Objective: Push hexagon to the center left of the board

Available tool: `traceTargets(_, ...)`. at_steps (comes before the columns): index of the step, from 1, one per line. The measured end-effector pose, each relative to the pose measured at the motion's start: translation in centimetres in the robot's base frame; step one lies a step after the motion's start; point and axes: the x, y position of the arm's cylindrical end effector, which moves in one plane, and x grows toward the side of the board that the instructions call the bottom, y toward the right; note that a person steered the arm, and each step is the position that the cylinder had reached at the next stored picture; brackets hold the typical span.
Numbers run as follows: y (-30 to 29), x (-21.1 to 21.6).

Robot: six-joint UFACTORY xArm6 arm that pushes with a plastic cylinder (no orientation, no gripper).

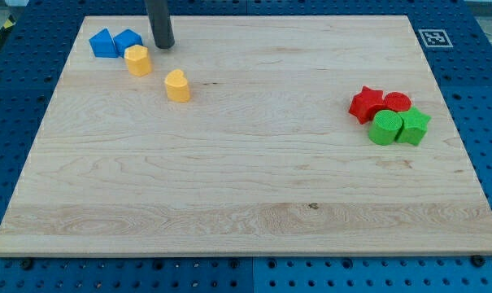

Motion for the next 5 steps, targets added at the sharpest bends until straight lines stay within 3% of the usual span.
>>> traceTargets(1,-2.0,1.6)
traceTargets(3,-1.5,11.5)
traceTargets(4,-1.2,12.0)
traceTargets(5,-1.2,7.9)
